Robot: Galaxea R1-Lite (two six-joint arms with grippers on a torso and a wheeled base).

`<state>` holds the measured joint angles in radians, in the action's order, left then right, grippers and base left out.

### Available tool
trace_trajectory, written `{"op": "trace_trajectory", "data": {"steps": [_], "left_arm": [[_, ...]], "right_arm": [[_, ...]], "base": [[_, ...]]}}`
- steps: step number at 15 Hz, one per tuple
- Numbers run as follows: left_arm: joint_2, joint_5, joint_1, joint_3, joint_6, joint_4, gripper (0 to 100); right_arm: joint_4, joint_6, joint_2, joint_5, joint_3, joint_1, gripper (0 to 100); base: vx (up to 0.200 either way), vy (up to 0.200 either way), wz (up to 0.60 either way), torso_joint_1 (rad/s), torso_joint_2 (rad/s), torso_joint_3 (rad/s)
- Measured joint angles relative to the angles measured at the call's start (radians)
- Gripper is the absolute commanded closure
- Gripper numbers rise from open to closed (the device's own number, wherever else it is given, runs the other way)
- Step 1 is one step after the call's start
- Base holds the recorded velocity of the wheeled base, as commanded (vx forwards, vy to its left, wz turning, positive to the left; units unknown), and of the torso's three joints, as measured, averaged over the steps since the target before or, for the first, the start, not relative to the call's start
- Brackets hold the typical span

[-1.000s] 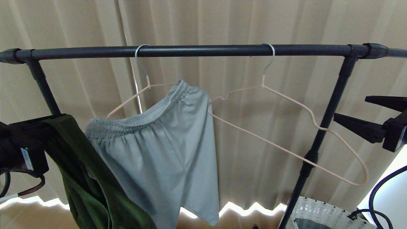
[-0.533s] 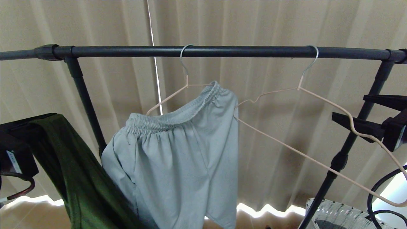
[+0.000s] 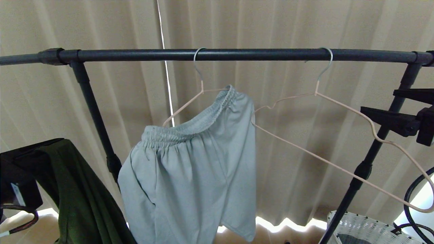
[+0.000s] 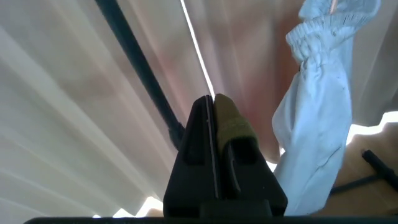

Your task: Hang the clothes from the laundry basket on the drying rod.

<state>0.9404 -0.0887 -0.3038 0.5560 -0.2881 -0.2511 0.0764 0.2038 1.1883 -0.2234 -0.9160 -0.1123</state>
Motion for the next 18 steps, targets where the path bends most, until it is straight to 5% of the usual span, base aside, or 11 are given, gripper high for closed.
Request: {"op": "trace_trajectory", "data": {"steps": [14, 18], "left_arm": [[-0.008, -0.006, 0.007, -0.014, 0.004, 0.002, 100], [-0.005, -0.004, 0.004, -0.018, 0.002, 0.001, 100]], "right_arm": [[-0.209, 0.0, -0.219, 0.03, 0.023, 0.004, 0], [-0.209, 0.0, -0.145, 0.026, -0.007, 0.002, 0]], "base": [[0.0, 0.0, 0.0, 0.0, 0.0, 0.0], [0.0, 0.0, 0.0, 0.0, 0.0, 0.0]]}}
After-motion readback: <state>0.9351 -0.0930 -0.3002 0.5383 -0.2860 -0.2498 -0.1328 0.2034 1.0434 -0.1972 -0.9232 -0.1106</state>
